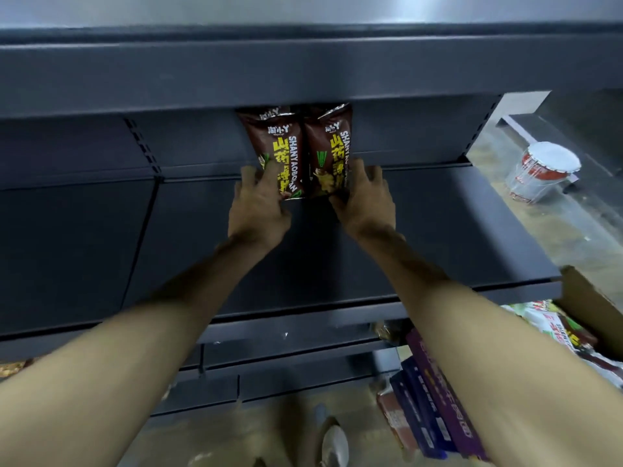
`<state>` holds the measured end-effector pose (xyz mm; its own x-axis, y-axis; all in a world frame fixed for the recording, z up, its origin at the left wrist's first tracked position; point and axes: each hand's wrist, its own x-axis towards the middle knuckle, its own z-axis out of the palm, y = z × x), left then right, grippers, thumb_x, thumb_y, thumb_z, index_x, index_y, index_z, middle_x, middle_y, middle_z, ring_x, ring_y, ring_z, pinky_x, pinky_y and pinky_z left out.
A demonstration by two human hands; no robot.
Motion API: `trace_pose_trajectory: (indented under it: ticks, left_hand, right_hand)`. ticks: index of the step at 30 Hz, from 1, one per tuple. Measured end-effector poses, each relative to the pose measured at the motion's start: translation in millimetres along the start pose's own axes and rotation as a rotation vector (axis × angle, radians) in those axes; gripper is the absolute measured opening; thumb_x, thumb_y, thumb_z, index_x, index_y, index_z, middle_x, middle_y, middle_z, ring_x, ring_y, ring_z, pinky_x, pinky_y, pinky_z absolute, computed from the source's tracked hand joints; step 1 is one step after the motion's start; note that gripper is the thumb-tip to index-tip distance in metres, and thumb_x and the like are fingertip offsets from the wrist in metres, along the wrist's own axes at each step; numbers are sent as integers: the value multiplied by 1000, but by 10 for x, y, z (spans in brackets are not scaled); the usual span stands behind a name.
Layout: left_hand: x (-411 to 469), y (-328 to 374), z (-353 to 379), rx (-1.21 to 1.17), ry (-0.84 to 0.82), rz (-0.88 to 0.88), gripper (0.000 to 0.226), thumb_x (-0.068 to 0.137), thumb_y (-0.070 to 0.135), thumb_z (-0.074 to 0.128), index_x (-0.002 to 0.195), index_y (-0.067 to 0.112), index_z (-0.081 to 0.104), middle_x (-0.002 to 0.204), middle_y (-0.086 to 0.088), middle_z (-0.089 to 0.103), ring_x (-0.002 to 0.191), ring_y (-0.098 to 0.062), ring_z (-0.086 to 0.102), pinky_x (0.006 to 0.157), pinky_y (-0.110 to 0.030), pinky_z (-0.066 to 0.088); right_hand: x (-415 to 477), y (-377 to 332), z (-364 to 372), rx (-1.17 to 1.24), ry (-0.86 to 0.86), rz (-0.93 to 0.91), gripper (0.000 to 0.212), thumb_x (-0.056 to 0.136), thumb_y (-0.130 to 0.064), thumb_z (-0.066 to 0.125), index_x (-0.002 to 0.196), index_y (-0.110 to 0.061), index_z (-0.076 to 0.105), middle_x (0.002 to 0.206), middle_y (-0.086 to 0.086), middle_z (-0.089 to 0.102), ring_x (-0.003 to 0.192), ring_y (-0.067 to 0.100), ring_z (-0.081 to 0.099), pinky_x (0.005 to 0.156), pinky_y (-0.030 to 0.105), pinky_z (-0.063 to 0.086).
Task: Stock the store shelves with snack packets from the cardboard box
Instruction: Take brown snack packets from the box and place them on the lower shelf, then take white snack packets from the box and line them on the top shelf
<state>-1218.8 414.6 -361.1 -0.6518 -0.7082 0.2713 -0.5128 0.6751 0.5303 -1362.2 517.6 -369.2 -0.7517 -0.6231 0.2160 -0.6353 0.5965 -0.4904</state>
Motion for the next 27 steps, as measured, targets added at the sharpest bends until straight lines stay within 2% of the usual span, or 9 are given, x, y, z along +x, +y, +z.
trace_pose_trajectory:
  ticks: [2, 5, 13, 15, 18, 20, 22, 25, 27]
  left_hand:
    - [-76, 64, -183, 89, -72, 8, 55, 80, 16, 69, 129, 24, 44, 123, -10, 52, 107, -35, 55, 84, -42, 50]
    - [-208, 131, -422, 188, -145, 61, 40, 83, 29, 64, 120, 26, 50, 109, -9, 64, 103, -36, 60, 82, -41, 51]
    - [-659, 344, -696, 197, -259, 187, 33, 88, 29, 63, 119, 22, 54, 108, -6, 64, 104, -31, 60, 79, -38, 51]
    - [-754, 469, -715, 203, -286, 204, 34, 88, 28, 63, 120, 21, 54, 110, -7, 62, 105, -31, 59, 80, -38, 50]
    - [-847, 717, -677, 223, -334, 230, 32, 89, 29, 64, 118, 22, 54, 109, -5, 62, 102, -29, 59, 79, -38, 51]
    - [-938, 955, -549, 219, -346, 275, 29, 89, 30, 64, 114, 20, 54, 105, -5, 63, 96, -28, 60, 77, -39, 53]
    - [-1084, 1307, -319, 189, -351, 337, 27, 87, 30, 65, 109, 18, 54, 101, -5, 62, 93, -29, 60, 73, -39, 53]
    - [-1427, 1913, 103, 135, -377, 420, 27, 84, 29, 65, 107, 19, 56, 96, -3, 63, 88, -27, 61, 65, -35, 50]
    - [-1699, 2290, 391, 113, -416, 458, 26, 83, 31, 64, 106, 20, 56, 97, -3, 63, 88, -29, 60, 67, -37, 51]
  right_hand:
    - [-119, -70, -173, -67, -33, 35, 55, 89, -32, 62, 137, -22, 39, 130, 12, 49, 117, 38, 51, 82, 43, 45]
    - [-356, -162, -426, -168, -65, 56, 47, 92, -32, 59, 133, -19, 41, 126, 14, 55, 114, 39, 56, 77, 39, 40]
    - [-938, -90, -1000, -328, -140, 160, 63, 95, -41, 58, 148, -22, 29, 133, 16, 53, 113, 39, 57, 72, 38, 42]
    - [-1056, -1, -1126, -351, -147, 169, 63, 94, -46, 58, 146, -21, 32, 130, 15, 56, 111, 38, 58, 68, 38, 44]
    - [-1293, 135, -1340, -376, -174, 145, 52, 90, -47, 59, 133, -19, 48, 119, 11, 62, 102, 35, 62, 64, 37, 42]
    - [-1504, 310, -1513, -334, -177, 164, 42, 85, -40, 63, 119, -18, 55, 112, 11, 64, 101, 35, 62, 65, 36, 42]
    - [-1750, 631, -1716, -305, -162, 207, 34, 82, -34, 62, 110, -16, 55, 107, 12, 64, 99, 36, 62, 65, 35, 42]
    - [-2157, 1262, -2040, -311, -167, 306, 35, 84, -33, 60, 113, -16, 52, 111, 15, 63, 102, 38, 61, 70, 37, 43]
    - [-2406, 1737, -2262, -330, -178, 381, 38, 85, -36, 61, 117, -17, 52, 116, 16, 63, 105, 39, 60, 75, 40, 44]
